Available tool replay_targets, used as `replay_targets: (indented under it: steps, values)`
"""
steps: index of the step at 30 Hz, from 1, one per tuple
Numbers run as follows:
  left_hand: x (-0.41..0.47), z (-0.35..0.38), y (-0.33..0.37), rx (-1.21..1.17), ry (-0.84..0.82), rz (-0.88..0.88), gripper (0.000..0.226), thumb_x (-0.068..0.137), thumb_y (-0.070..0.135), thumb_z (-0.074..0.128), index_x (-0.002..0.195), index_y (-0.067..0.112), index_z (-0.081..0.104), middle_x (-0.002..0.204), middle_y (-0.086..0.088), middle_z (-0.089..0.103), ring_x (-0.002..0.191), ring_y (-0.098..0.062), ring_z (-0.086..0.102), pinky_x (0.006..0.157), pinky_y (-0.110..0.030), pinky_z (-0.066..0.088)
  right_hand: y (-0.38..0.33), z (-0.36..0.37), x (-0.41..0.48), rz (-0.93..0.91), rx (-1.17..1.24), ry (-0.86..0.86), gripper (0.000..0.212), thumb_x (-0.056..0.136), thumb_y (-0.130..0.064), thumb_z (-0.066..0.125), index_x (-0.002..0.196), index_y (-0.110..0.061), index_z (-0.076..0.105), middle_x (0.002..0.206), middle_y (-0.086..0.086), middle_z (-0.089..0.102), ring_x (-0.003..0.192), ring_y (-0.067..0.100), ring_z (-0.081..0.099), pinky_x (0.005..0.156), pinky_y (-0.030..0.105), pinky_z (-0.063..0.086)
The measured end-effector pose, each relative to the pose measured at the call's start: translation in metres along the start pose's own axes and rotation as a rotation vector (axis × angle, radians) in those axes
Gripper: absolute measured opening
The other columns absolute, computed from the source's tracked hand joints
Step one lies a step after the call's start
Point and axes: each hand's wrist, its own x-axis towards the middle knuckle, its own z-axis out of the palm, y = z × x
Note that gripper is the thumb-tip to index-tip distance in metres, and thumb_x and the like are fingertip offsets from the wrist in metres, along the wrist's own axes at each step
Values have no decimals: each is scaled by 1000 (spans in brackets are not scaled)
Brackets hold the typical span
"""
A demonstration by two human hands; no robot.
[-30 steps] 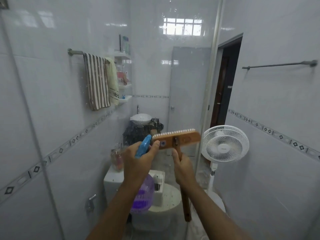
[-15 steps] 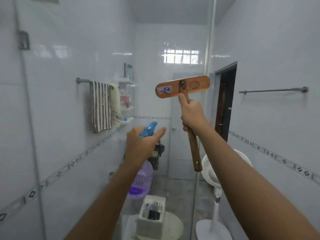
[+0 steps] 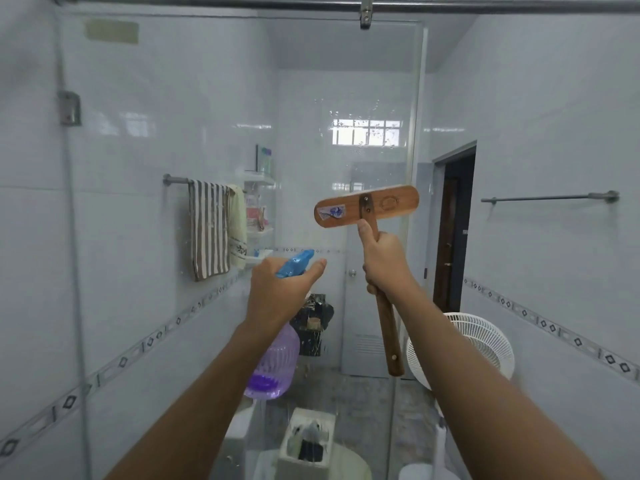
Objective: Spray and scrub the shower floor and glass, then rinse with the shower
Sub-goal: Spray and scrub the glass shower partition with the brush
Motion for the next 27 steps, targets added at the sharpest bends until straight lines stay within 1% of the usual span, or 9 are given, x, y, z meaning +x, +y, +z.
replay_targets:
  steps: [3,7,9,12,17,20,23,25,27]
  values:
    - [0,-11,5,7,23,29,38,85,44,76,66,14,63,57,-12,61,50,-33,60,48,-41,53,44,13,-38,0,-6,50,47,101,-54,42,71,-19,50,54,-5,42,47,11,42,47,27,40]
    - [4,-24,8,8,75,46,44,85,45,76,68,5,66,61,-17,63,57,-39,64,53,-49,55,72,33,-93,76,-57,-46,41,104,-45,43,72,-21,51,48,-8,46,39,-2,41,40,11,33]
    - [7,-26,9,7,81,32,43,85,45,76,72,5,67,64,-17,65,60,-40,65,54,-50,56,57,36,-83,86,-39,-60,41,104,-45,43,72,-21,50,46,-9,47,42,1,44,41,15,37]
    - [12,-29,6,16,76,2,46,82,50,76,75,6,68,68,-18,67,65,-41,67,55,-56,57,5,30,-31,69,-37,-14,45,103,-51,43,76,-16,51,59,-3,47,50,17,48,47,31,46]
    - [17,-44,-2,-12,144,-35,35,84,47,75,78,14,67,73,-17,68,69,-37,69,60,-56,59,-70,13,33,86,108,45,43,103,-51,41,87,-12,50,62,3,41,42,15,40,38,24,39]
    - [21,-56,-8,-6,154,-20,32,85,45,75,76,16,66,70,-14,68,67,-36,69,59,-56,59,-45,31,12,93,77,10,45,103,-51,42,81,-13,50,59,2,41,42,15,40,40,25,40]
    - [29,-70,-11,10,169,-9,31,84,46,75,70,22,62,69,-14,67,66,-37,68,57,-57,58,-1,57,-24,93,-65,-124,46,101,-52,44,77,-14,53,61,2,45,50,17,43,53,33,43]
    - [37,-79,-12,19,175,-9,33,84,46,76,71,19,64,69,-15,67,66,-38,68,56,-56,58,-2,66,-25,93,-102,-151,46,100,-53,45,78,-13,55,61,3,46,52,17,45,56,37,44]
    - [45,-87,-11,33,155,-16,38,82,48,77,71,14,66,67,-15,66,65,-39,67,54,-56,57,-29,69,-8,87,-46,-131,45,101,-51,45,79,-12,53,59,4,45,45,16,43,50,33,45]
